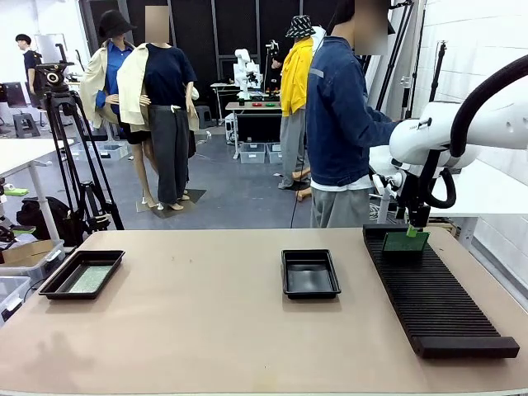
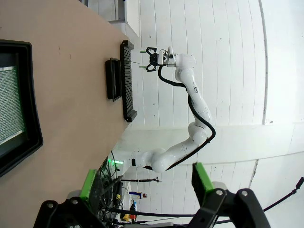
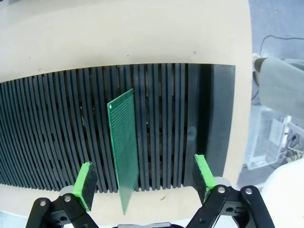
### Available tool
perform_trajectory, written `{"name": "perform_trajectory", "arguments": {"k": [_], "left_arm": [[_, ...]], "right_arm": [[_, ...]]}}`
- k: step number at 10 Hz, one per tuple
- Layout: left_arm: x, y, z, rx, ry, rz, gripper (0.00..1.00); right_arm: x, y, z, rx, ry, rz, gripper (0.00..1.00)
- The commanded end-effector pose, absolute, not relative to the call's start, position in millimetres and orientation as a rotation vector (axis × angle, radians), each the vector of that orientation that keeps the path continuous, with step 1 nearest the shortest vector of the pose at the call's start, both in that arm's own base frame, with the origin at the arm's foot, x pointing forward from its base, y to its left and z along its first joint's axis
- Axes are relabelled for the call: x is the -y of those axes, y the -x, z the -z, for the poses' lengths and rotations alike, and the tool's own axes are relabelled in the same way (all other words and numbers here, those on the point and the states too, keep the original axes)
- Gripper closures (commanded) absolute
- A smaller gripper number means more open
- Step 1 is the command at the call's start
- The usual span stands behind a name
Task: Inspect and transfer BCBs to ESD trays.
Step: Pick up the Blank PCB from the PCB Rack and place it in the right ESD tray.
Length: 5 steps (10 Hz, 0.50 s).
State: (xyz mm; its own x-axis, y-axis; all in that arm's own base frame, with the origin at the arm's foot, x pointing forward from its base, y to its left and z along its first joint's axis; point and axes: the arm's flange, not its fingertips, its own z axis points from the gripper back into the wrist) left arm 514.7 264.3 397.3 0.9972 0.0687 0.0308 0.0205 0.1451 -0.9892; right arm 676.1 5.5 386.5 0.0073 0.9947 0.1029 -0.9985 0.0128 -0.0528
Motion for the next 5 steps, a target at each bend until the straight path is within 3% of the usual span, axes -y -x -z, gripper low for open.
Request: {"name": "perform_trajectory", "arguments": {"k": [1,5], "left_arm": [[-264.6,-511.9,-398.0,0.064,1.413,-0.022,0.00],[-264.6,-511.9,-398.0,0.064,1.413,-0.022,0.00]], "right_arm": [[-7.8,-671.6,-376.6,0.101,-0.015,-1.524,0.00],[-5.8,-682.6,-360.9,0.068,-0.043,-1.493,0.00]]}}
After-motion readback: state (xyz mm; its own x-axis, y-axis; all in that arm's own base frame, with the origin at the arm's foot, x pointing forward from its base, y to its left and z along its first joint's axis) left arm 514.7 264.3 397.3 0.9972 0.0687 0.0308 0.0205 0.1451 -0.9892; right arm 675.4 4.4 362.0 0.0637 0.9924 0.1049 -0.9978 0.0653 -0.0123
